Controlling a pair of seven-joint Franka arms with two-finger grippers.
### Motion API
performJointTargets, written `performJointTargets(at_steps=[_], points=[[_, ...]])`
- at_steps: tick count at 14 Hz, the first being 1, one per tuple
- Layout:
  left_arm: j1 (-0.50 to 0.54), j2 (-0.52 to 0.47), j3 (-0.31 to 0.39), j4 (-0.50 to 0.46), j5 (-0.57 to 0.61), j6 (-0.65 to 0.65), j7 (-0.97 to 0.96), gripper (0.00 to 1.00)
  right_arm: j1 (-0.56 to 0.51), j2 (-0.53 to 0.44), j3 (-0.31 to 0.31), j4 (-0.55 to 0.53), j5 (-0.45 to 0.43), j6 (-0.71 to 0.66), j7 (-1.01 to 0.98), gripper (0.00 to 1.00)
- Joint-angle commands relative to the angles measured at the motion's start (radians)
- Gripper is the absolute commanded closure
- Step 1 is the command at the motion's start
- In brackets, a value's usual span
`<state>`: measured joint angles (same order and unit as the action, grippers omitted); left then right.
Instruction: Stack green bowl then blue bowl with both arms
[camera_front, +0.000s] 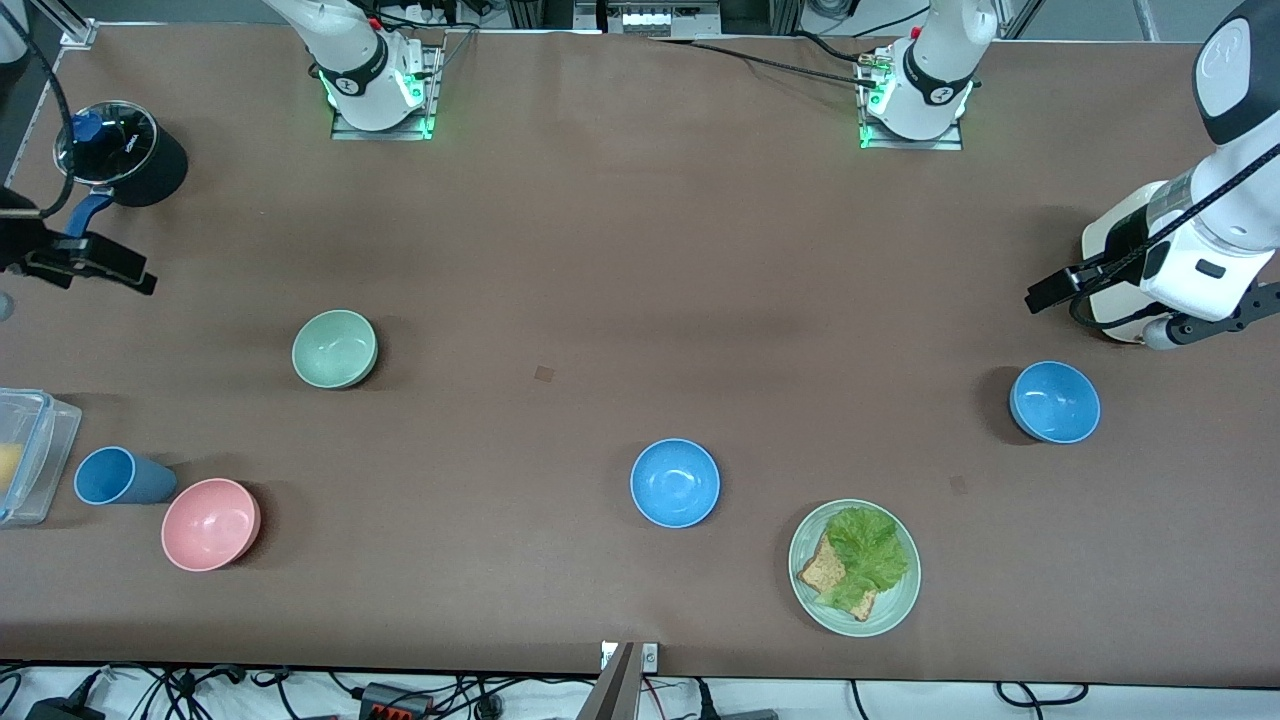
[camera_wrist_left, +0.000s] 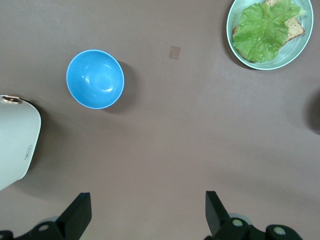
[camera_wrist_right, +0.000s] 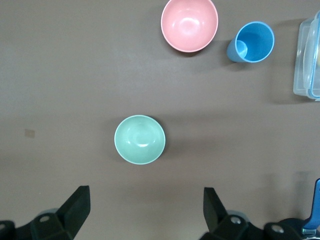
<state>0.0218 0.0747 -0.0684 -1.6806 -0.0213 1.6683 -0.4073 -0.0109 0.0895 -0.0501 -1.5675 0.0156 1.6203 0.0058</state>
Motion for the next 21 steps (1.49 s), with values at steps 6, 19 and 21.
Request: performJointTargets(at_steps=[6, 19, 21], points=[[0.001, 0.014, 0.001, 0.035, -0.022, -0.01, -0.001, 0.0, -0.009, -0.059, 0.001, -0.054, -0.017, 0.006, -0.043, 0.0], [0.003, 0.016, 0.004, 0.035, -0.02, -0.009, 0.14, 0.0, -0.027, 0.137, 0.0, -0.059, -0.075, 0.07, -0.029, 0.0], [0.003, 0.016, 0.006, 0.035, -0.016, -0.007, 0.198, 0.0, -0.027, 0.215, 0.0, -0.059, -0.075, 0.084, -0.027, 0.0]])
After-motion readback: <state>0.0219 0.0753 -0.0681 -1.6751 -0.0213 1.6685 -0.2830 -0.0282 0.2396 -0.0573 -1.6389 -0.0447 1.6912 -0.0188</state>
